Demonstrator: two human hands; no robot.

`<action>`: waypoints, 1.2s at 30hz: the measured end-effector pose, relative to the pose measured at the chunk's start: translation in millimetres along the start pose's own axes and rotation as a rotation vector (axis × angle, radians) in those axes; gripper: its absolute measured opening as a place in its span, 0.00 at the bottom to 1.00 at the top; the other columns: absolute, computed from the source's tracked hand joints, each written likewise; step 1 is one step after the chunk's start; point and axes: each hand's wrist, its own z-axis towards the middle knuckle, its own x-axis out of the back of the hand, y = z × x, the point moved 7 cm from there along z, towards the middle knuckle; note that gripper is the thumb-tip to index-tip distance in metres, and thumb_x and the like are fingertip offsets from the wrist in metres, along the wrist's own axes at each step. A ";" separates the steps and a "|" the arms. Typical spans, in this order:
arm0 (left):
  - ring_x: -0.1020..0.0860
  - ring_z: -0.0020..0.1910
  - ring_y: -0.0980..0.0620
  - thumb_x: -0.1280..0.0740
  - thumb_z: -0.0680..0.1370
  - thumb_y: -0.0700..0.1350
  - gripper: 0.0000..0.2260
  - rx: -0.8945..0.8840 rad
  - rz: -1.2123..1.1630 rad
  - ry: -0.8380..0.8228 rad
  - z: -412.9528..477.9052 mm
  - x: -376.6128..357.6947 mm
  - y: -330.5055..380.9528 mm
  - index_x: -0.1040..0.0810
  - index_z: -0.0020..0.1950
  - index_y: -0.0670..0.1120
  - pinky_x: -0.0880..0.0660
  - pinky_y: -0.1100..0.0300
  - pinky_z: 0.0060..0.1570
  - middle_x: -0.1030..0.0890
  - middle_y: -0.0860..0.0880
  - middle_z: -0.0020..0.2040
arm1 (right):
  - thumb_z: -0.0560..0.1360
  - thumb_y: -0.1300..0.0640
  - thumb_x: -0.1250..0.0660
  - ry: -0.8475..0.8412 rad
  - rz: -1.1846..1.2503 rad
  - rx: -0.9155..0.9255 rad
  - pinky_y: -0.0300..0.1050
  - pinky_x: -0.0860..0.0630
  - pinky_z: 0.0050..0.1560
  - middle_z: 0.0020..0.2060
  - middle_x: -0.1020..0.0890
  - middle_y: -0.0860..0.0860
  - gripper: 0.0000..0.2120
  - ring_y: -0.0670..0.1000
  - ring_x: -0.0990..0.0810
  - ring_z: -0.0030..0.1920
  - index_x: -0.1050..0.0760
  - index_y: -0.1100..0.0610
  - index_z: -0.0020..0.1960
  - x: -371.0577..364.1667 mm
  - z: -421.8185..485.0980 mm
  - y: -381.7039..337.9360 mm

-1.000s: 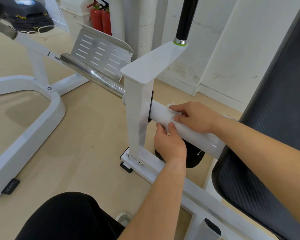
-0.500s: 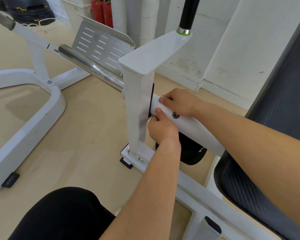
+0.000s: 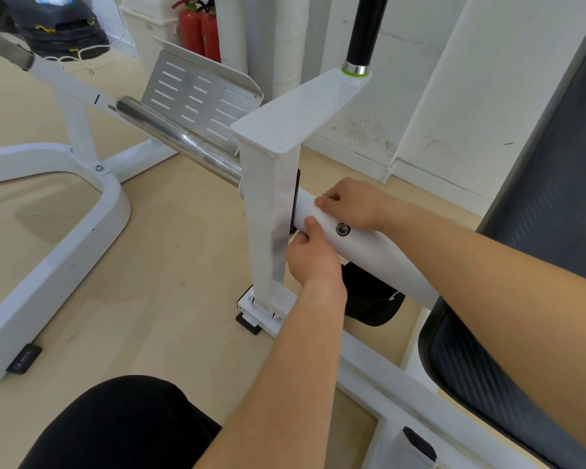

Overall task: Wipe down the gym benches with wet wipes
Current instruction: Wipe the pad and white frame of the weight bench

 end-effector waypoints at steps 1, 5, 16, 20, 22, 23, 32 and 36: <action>0.23 0.37 0.52 0.35 0.81 0.55 0.15 0.000 -0.029 0.008 3.5 -0.4 0.7 0.21 0.39 0.49 0.28 0.61 0.43 0.20 0.55 0.34 | 0.83 0.49 0.42 -0.002 0.023 0.002 0.46 0.40 0.34 0.30 0.32 0.52 0.20 0.52 0.35 0.32 0.34 0.57 0.35 -1.6 4.5 -3.6; 0.18 0.47 0.53 0.37 0.82 0.57 0.13 0.023 -0.122 0.015 4.5 -2.3 1.1 0.21 0.42 0.54 0.26 0.62 0.46 0.16 0.55 0.42 | 0.83 0.51 0.42 -0.017 0.095 0.030 0.47 0.43 0.35 0.29 0.37 0.51 0.21 0.51 0.39 0.32 0.41 0.54 0.33 -3.5 11.0 -9.5; 0.20 0.41 0.55 0.34 0.81 0.54 0.15 -0.012 0.023 -0.093 -22.4 -1.6 -13.7 0.17 0.36 0.54 0.28 0.63 0.43 0.17 0.57 0.35 | 0.80 0.58 0.40 -0.037 -0.011 -0.022 0.44 0.41 0.32 0.29 0.30 0.50 0.19 0.50 0.36 0.31 0.36 0.55 0.31 12.8 -22.4 15.4; 0.20 0.43 0.53 0.33 0.80 0.53 0.15 -0.007 0.129 -0.150 -37.4 -5.0 -33.4 0.19 0.37 0.48 0.24 0.59 0.49 0.18 0.55 0.37 | 0.81 0.58 0.42 -0.044 -0.134 -0.030 0.39 0.35 0.33 0.50 0.16 0.50 0.13 0.48 0.27 0.37 0.19 0.56 0.48 12.6 -44.5 27.6; 0.20 0.42 0.56 0.33 0.80 0.52 0.12 -0.025 0.188 -0.174 -49.2 -8.3 -42.9 0.17 0.43 0.46 0.24 0.59 0.49 0.18 0.56 0.37 | 0.82 0.57 0.43 -0.035 -0.201 -0.026 0.41 0.33 0.35 0.43 0.18 0.52 0.15 0.50 0.27 0.37 0.18 0.61 0.55 11.9 -50.4 33.6; 0.21 0.40 0.57 0.33 0.81 0.51 0.11 -0.051 0.207 -0.189 -54.2 -10.2 -46.1 0.17 0.45 0.46 0.24 0.60 0.47 0.18 0.57 0.36 | 0.83 0.55 0.43 -0.042 -0.239 -0.021 0.43 0.31 0.38 0.41 0.19 0.53 0.16 0.51 0.25 0.38 0.18 0.60 0.56 13.2 -53.5 36.7; 0.26 0.38 0.56 0.39 0.84 0.51 0.15 -0.081 0.312 -0.337 -67.4 -21.1 -61.9 0.21 0.50 0.41 0.30 0.63 0.39 0.24 0.54 0.37 | 0.85 0.47 0.49 -0.261 -0.727 -0.031 0.52 0.29 0.63 0.47 0.22 0.50 0.18 0.54 0.23 0.50 0.25 0.55 0.57 12.9 -81.0 54.3; 0.19 0.50 0.51 0.44 0.84 0.58 0.21 0.033 0.120 -0.307 -58.0 -24.7 -61.2 0.19 0.60 0.44 0.24 0.57 0.54 0.16 0.48 0.51 | 0.86 0.46 0.52 -0.259 -0.538 -0.053 0.51 0.28 0.60 0.59 0.20 0.57 0.22 0.57 0.23 0.57 0.26 0.59 0.66 7.0 -77.4 48.4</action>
